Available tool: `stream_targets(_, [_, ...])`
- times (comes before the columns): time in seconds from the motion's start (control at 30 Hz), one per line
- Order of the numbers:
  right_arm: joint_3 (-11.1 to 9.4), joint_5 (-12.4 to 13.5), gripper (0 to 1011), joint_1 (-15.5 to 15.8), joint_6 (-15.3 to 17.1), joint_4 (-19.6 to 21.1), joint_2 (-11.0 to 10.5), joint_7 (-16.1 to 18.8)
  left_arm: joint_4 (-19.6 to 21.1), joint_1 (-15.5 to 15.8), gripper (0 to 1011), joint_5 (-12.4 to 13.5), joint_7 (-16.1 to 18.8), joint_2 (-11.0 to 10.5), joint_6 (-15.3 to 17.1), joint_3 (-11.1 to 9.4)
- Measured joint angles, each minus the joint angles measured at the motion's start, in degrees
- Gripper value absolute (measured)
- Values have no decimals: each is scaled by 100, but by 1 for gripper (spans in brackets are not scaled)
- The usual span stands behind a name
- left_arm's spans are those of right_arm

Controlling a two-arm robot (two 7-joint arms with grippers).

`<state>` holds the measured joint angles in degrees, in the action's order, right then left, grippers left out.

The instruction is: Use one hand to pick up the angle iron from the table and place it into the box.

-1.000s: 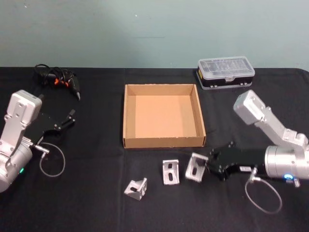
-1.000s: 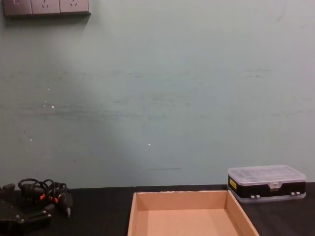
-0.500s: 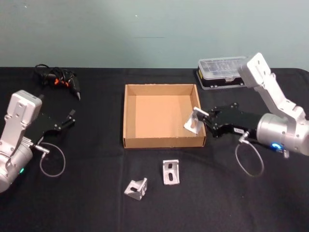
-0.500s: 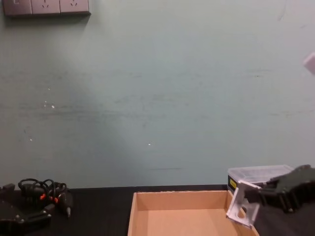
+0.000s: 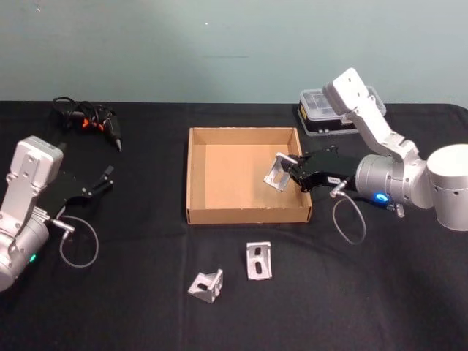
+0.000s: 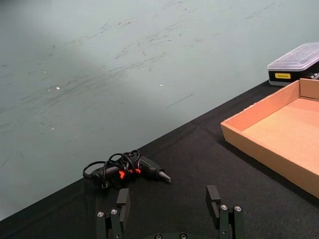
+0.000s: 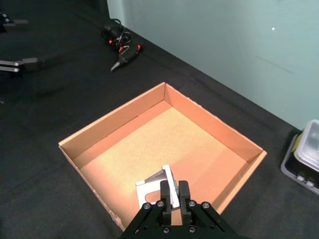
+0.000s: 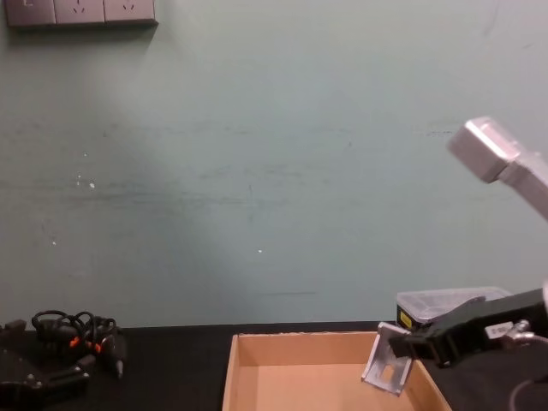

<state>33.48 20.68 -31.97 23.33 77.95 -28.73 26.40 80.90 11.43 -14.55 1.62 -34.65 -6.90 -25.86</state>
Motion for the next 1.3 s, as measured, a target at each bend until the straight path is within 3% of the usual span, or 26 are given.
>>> stream_targets(0.33, [186,-280,109,-381,158,-686,377,169,0,0,1000,0,0,0,0,0])
stream_targets(0.83, [170,-494,111,-490,359,-950,525,361,0,0,1000,0,0,0,0,0])
stream_targets(1.3, [-61,-581,536,-317,309,-696,474,378,0,0,1000,0,0,0,0,0])
